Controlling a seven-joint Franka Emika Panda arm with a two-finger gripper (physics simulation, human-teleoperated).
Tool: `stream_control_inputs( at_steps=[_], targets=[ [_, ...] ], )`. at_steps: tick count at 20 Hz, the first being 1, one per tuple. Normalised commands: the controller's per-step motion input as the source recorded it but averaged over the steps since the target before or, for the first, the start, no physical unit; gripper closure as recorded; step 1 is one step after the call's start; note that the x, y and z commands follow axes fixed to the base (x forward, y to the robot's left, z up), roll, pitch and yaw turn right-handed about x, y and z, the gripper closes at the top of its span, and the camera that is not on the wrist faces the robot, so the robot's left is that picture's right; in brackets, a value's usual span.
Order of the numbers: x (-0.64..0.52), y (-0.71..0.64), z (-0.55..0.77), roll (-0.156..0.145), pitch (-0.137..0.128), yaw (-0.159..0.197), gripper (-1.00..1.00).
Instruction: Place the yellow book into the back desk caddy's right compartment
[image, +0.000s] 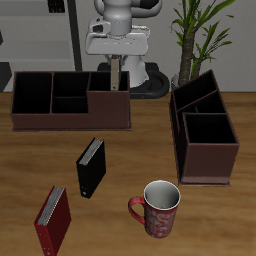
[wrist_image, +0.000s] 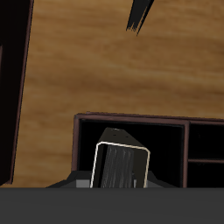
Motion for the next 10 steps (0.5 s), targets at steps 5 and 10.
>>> stream_control_inputs(
  at_steps=[5, 10],
  targets=[
    [0.03, -0.06, -0.17, -0.006, 0.025, -0.006, 1.00],
    [0.01, -0.01, -0.17, 0.010, 0.018, 0.001, 1.00]
  ],
)
